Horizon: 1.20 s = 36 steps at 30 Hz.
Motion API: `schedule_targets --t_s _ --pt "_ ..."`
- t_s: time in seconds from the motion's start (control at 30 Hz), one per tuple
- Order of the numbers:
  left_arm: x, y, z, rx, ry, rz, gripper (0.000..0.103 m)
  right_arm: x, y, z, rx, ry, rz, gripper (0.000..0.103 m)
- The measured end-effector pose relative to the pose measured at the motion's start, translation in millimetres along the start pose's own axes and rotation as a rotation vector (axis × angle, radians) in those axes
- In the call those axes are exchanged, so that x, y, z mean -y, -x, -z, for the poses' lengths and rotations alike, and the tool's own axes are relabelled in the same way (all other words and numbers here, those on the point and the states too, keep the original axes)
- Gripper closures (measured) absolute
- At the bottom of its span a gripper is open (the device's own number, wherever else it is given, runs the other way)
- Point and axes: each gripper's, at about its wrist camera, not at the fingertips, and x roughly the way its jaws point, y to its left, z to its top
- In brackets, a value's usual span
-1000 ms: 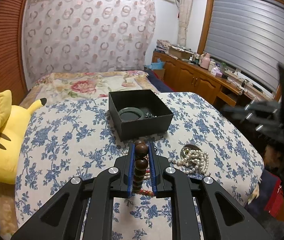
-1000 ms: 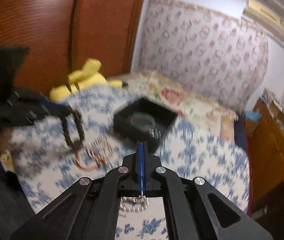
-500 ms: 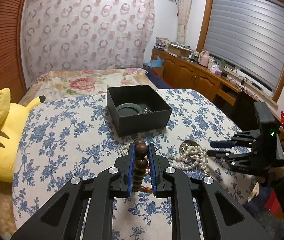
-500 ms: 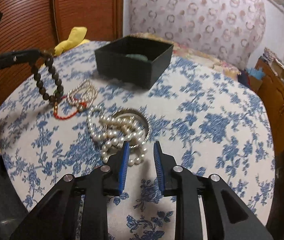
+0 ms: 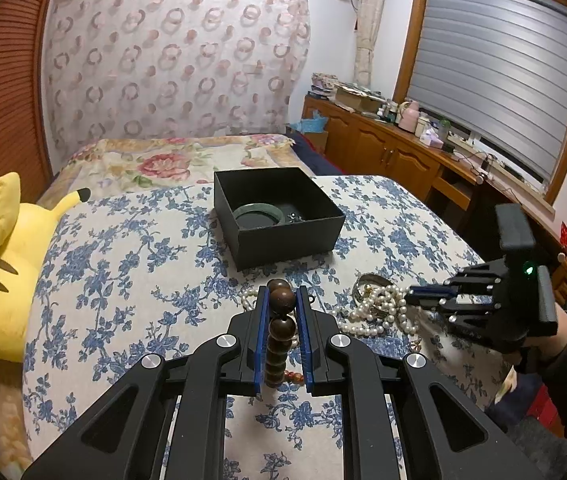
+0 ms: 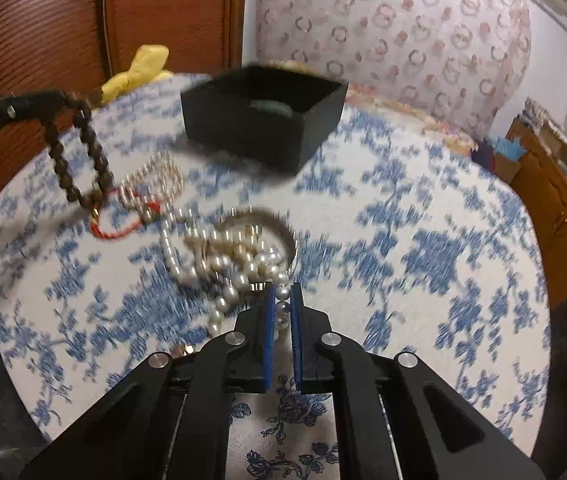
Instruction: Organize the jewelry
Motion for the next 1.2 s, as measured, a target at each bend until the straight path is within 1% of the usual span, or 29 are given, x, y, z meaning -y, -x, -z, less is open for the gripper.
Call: schedule_targets --t_s 0.2,0.33,0.47,0.67,0.8,0.93,1.1,1.2 --pt "2 6 -9 0.03 -0.009 0.0 0.091 -2 49 -32 0.152 0.031 0.022 0.095" --pt "7 9 -22 0.054 -0.018 0.004 0.091 -2 75 -54 0.229 0.055 0.03 0.095" --pt "11 11 -33 0.075 -0.027 0.008 0.091 -4 98 -70 0.299 0.074 0.043 0.095" --pt "13 16 -54 0.113 -0.03 0.018 0.091 -3 123 -95 0.38 0.096 0.053 0.095" --pt "14 15 -72 0.132 -0.04 0.019 0.091 0 134 -112 0.418 0.111 0.058 0.095" --pt "13 6 -89 0.138 -0.051 0.019 0.091 6 140 -136 0.458 0.131 0.067 0.095" --pt "9 -18 -110 0.122 -0.056 0.023 0.091 20 140 -168 0.5 0.127 0.072 0.095" --pt "4 -36 -117 0.1 -0.053 0.023 0.091 34 134 -188 0.522 0.111 0.058 0.095"
